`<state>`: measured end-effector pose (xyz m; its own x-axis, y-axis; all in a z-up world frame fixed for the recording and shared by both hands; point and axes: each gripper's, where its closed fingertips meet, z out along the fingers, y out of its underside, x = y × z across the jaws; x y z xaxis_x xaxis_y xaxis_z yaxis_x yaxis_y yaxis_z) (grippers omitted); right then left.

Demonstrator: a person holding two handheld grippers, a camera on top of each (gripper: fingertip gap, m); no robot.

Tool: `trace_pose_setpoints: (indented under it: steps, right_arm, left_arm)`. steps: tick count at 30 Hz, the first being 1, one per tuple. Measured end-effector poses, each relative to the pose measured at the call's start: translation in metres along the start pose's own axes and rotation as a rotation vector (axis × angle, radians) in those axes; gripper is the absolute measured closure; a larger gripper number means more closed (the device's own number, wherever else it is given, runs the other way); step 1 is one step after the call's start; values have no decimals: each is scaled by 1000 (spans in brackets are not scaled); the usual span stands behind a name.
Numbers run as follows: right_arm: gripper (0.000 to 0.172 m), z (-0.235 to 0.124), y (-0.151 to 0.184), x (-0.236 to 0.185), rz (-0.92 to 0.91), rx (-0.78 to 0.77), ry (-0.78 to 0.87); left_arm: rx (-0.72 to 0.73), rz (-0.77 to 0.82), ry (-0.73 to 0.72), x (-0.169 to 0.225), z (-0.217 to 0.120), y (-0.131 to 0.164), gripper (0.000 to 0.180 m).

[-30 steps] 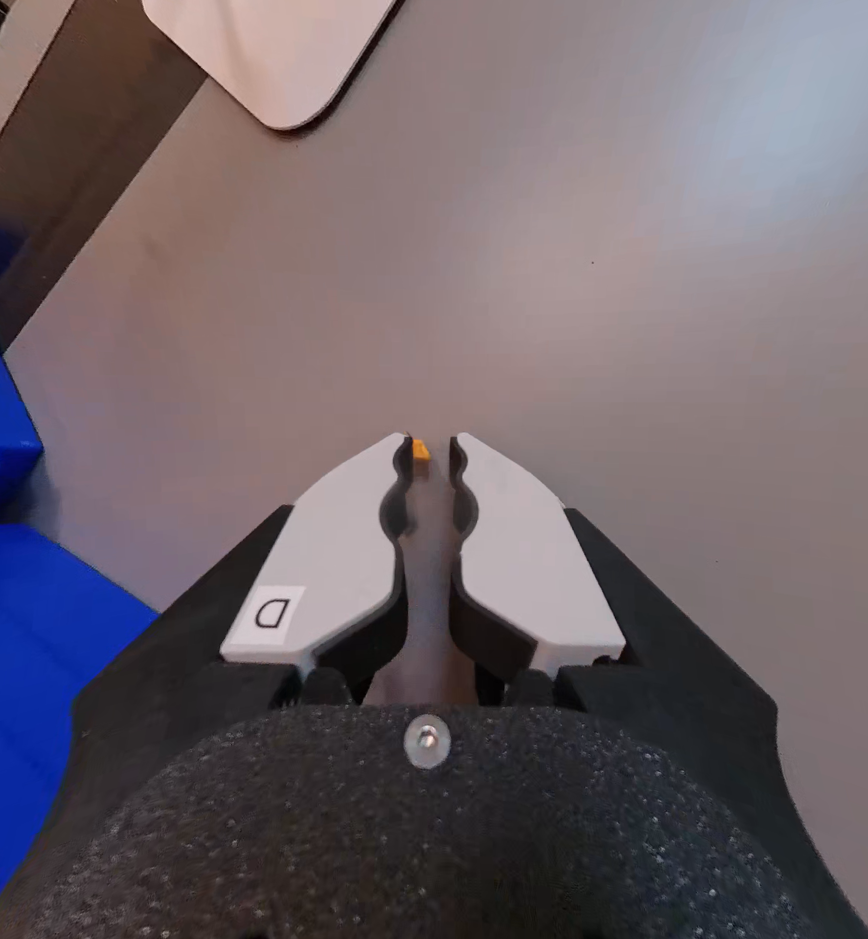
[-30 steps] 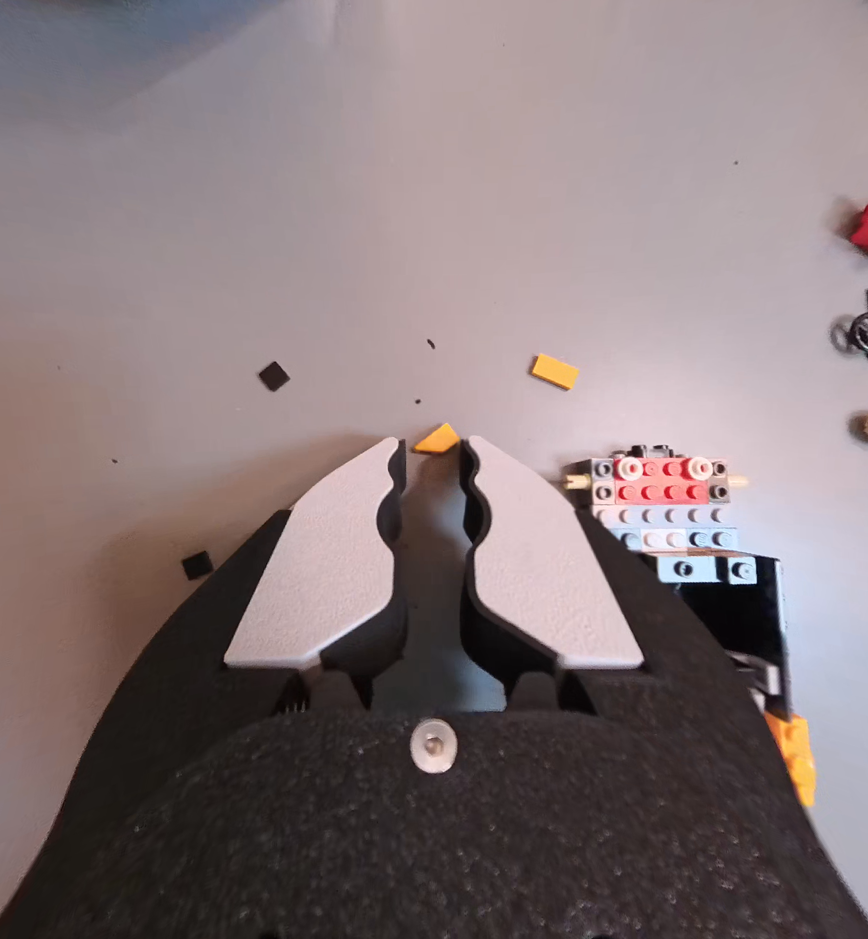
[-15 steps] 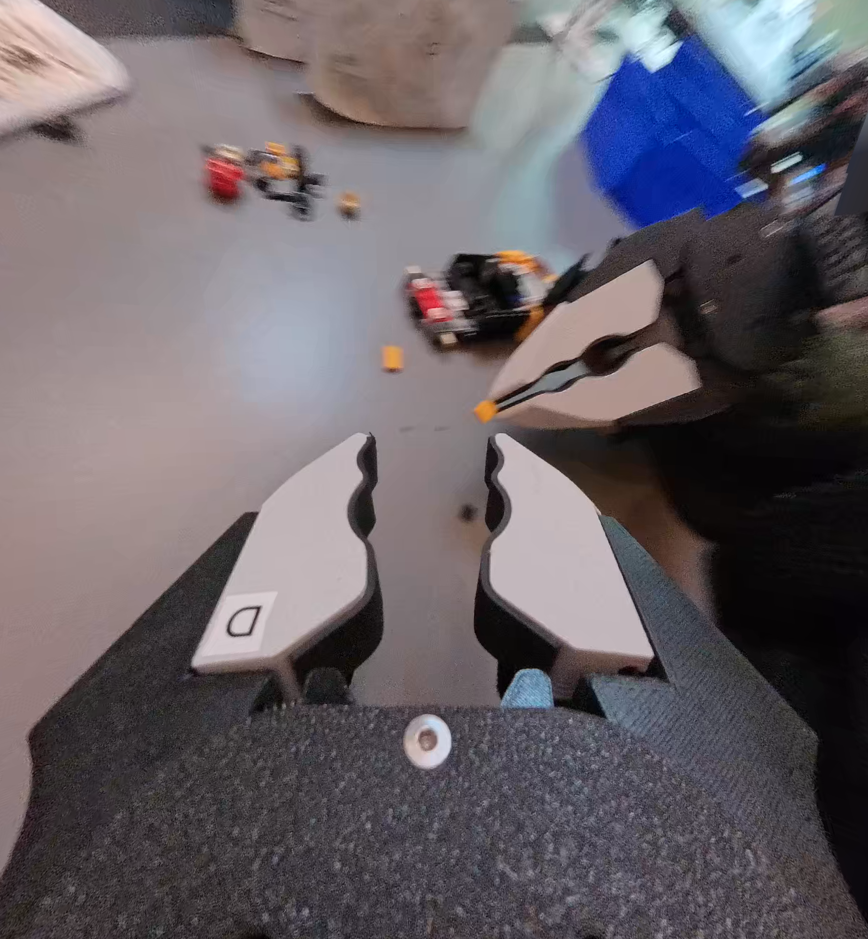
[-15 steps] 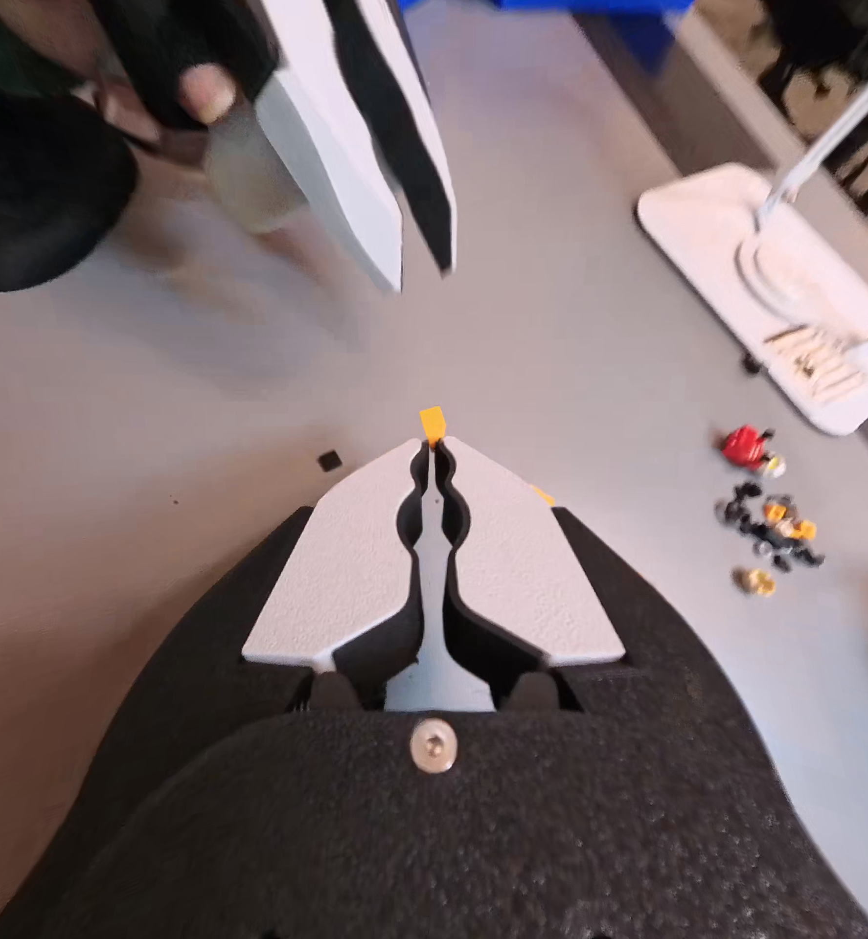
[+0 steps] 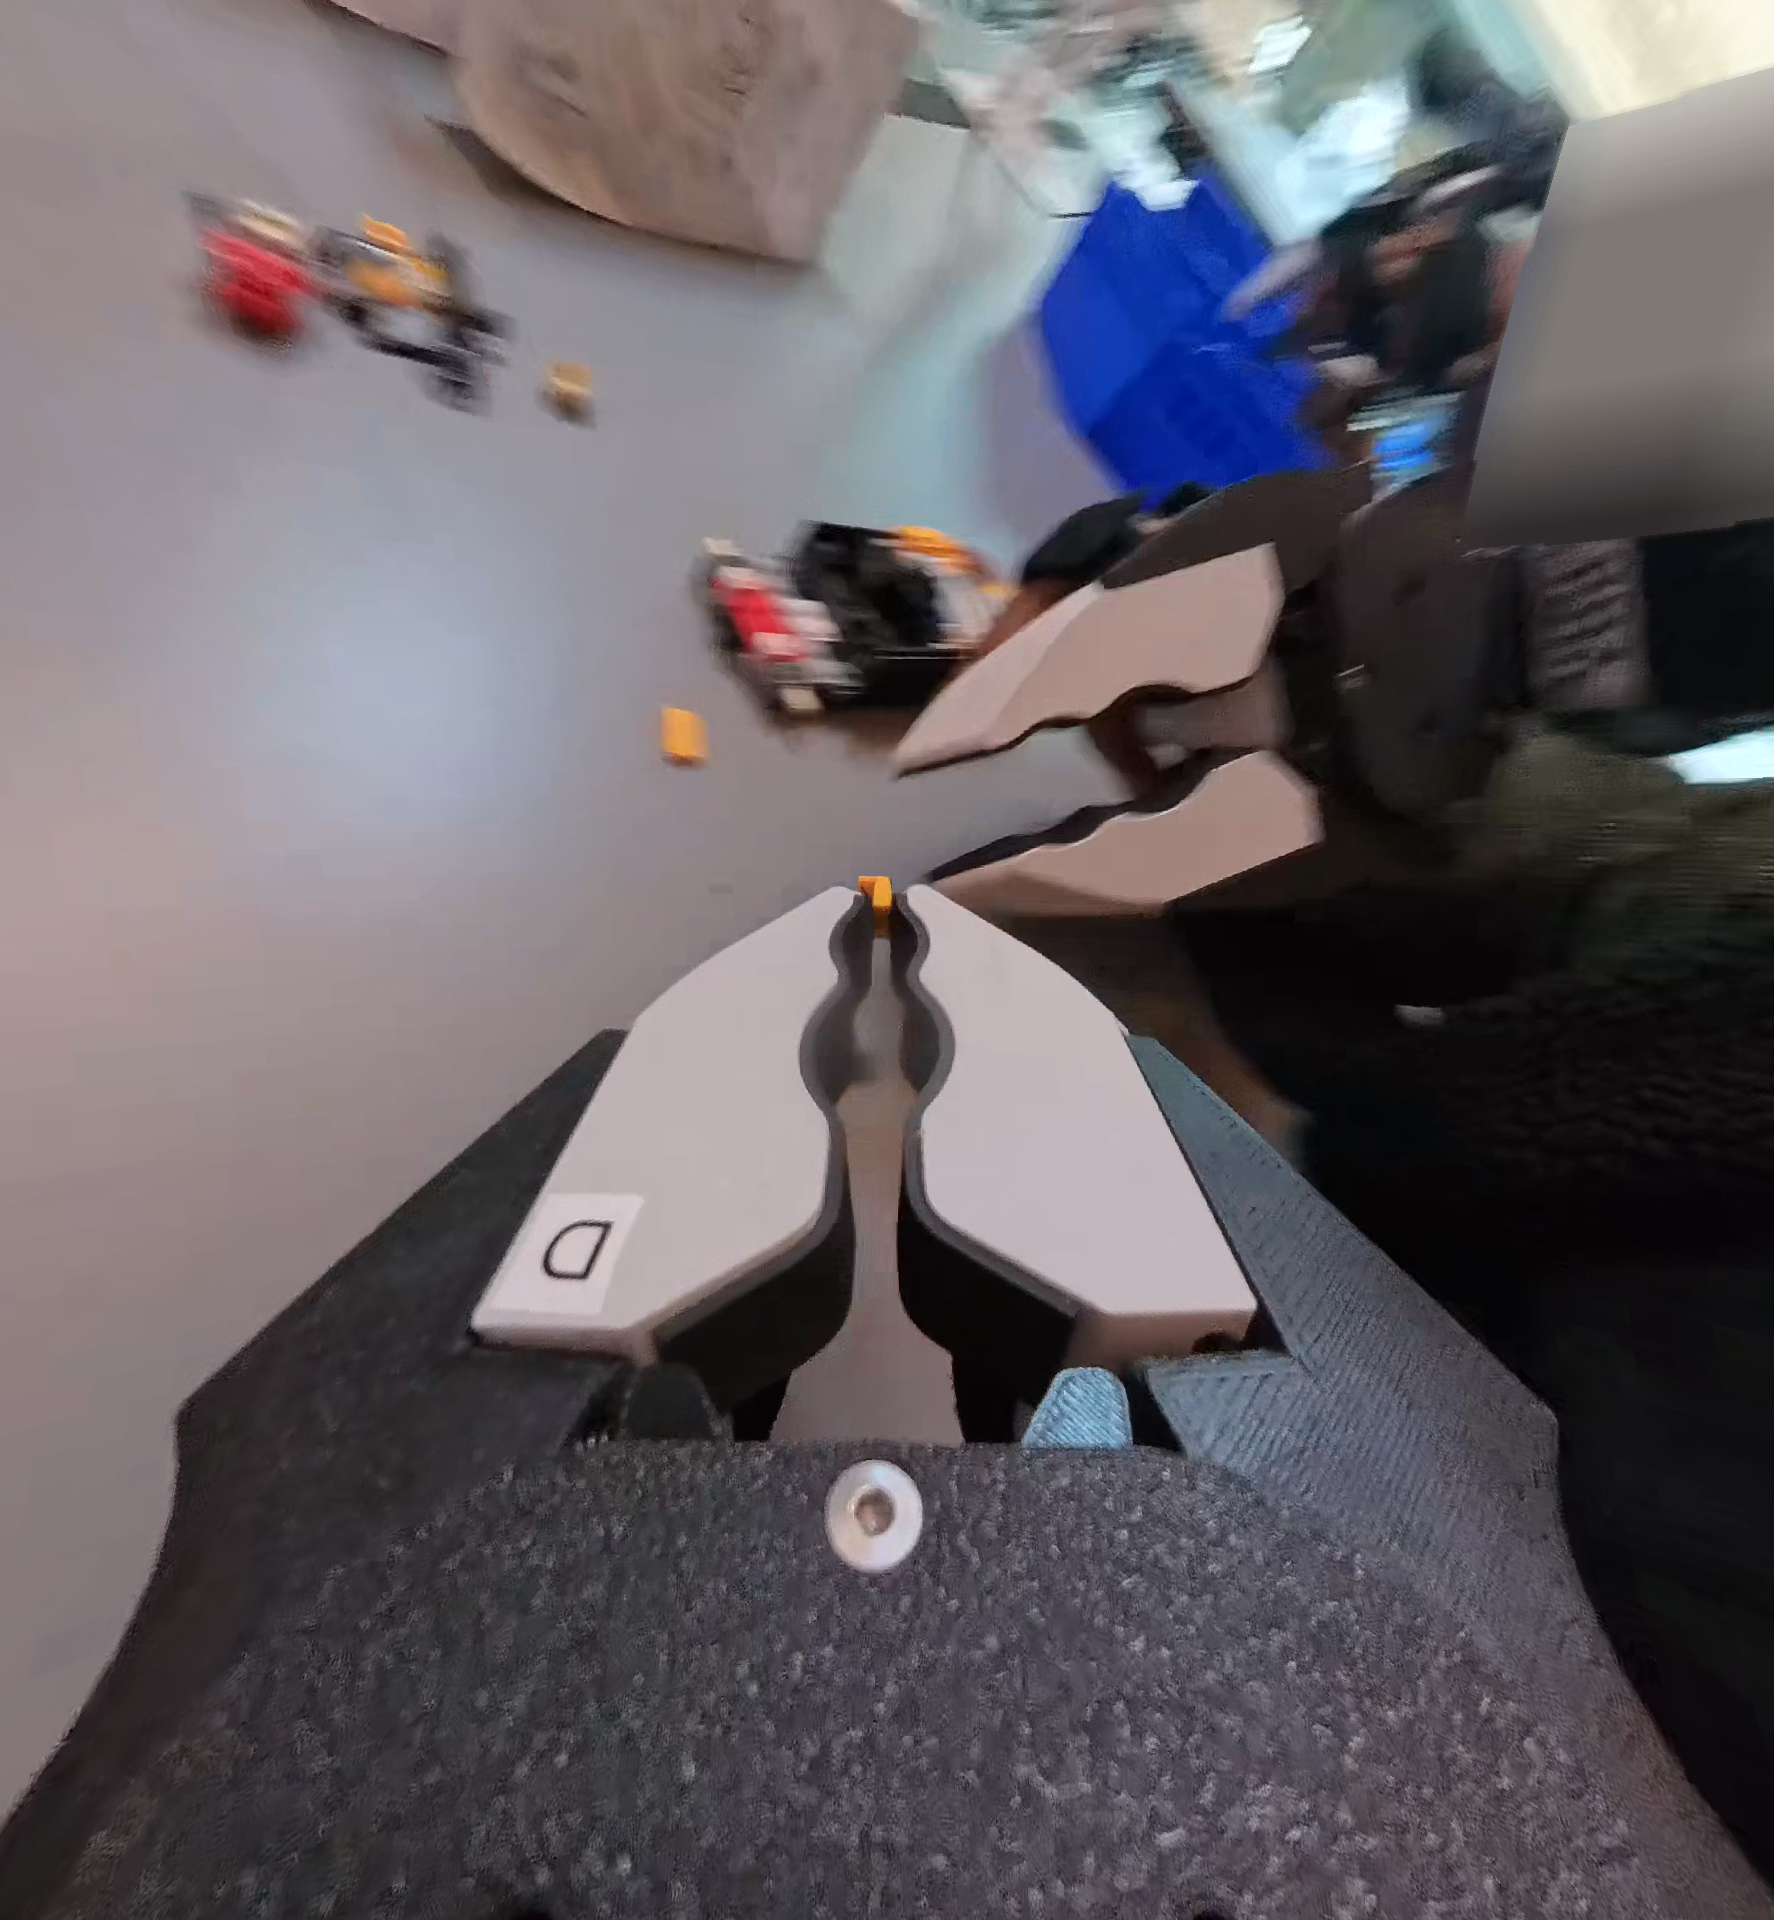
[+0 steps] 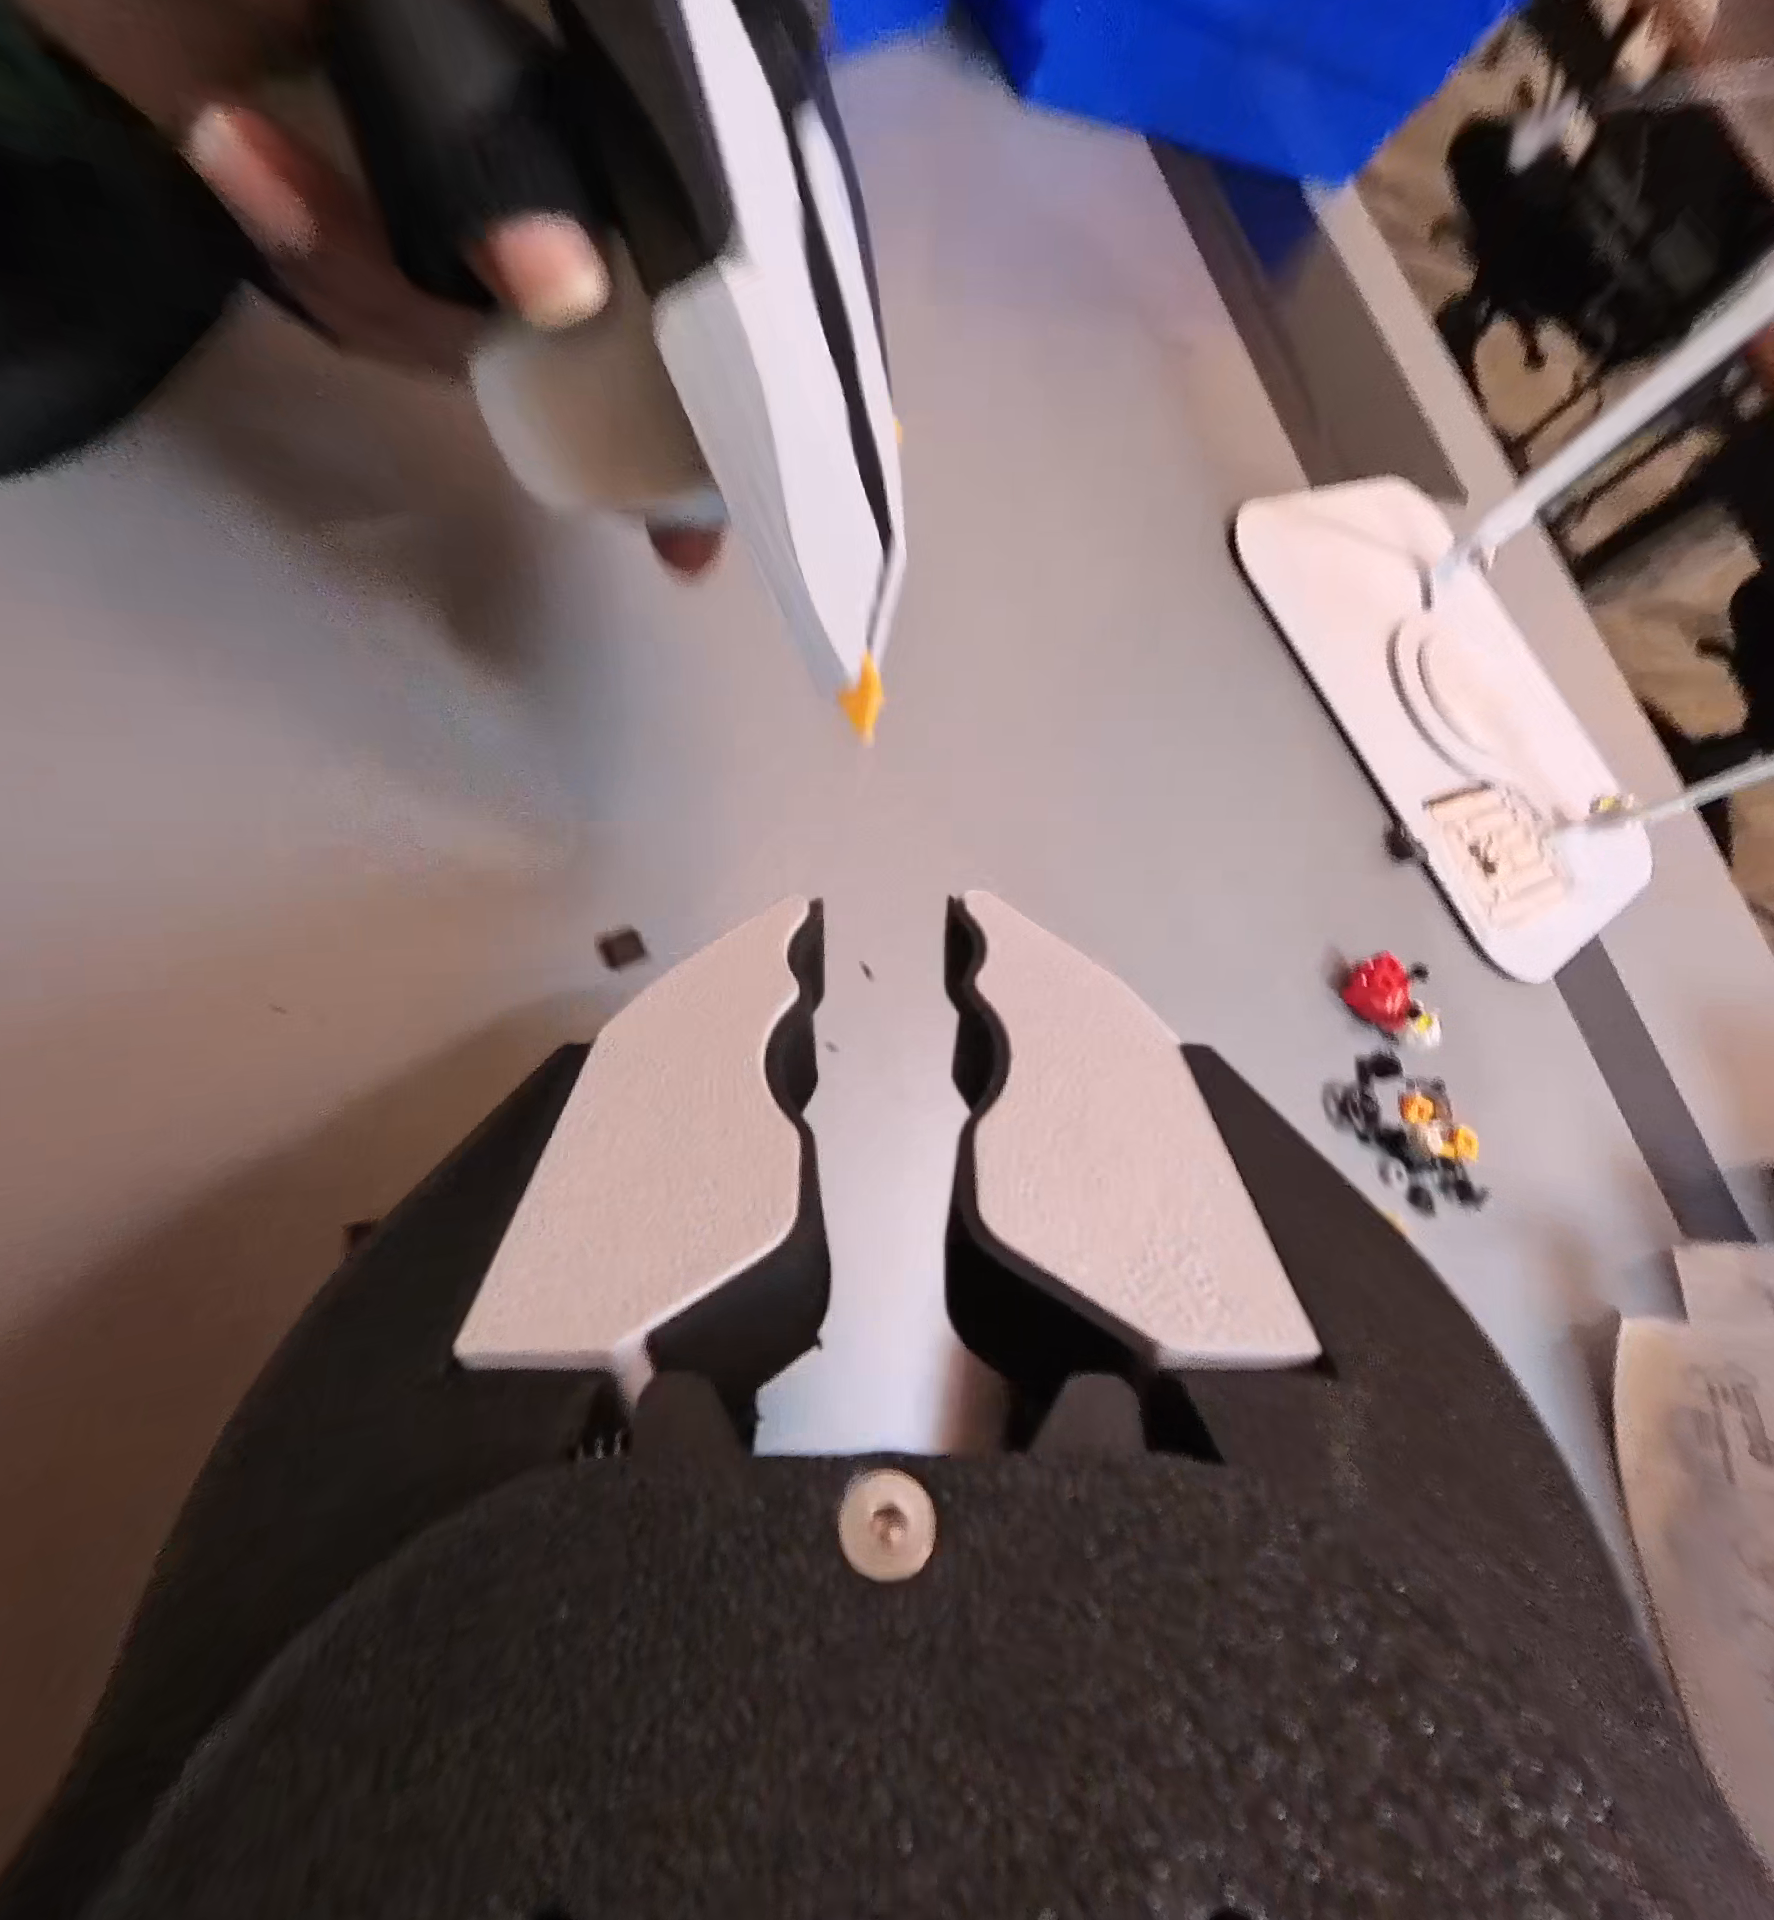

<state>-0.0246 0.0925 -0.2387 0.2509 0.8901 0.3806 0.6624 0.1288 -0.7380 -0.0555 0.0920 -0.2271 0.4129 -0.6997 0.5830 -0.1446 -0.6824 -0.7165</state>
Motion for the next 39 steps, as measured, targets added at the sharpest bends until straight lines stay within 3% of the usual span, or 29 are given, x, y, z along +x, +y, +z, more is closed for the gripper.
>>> trace_pose_setpoints:
  steps: [1,4,6,11,18,21,25,30,35,37,39]
  right_arm:
    - [149,3,9,8,22,-51,3]
    - [142,14,38,26,114,-237,-26]
    - [137,22,52,27,200,-344,-84]
    - [135,34,66,28,301,-499,-156]
    - [149,37,70,29,401,-551,-216]
    - [156,38,67,28,345,-515,-213]
    - [156,36,51,17,235,-379,-221]
    - [156,22,-2,2,18,-85,-199]
    - [156,12,-28,-12,-152,25,-145]
    - [156,11,-33,-12,-179,36,-128]
    - [155,9,-37,-12,-175,57,-124]
  left_arm:
    - [-7,59,-141,-20,-8,-2,178]
    - [-64,252,-610,-82,-46,-7,178]
    - [-121,300,-796,-106,-67,-6,178]
    - [-253,299,-966,-135,-82,11,171]
    - [-200,347,-997,-133,-90,0,149]
    - [-93,365,-830,-105,-71,-10,148]
    - [4,163,-385,-53,-30,-5,151]
    - [30,-107,21,-8,-1,3,153]
    - [29,-258,196,10,5,4,159]
    - [28,-278,241,14,3,4,178]
    - [23,-254,249,16,0,3,178]
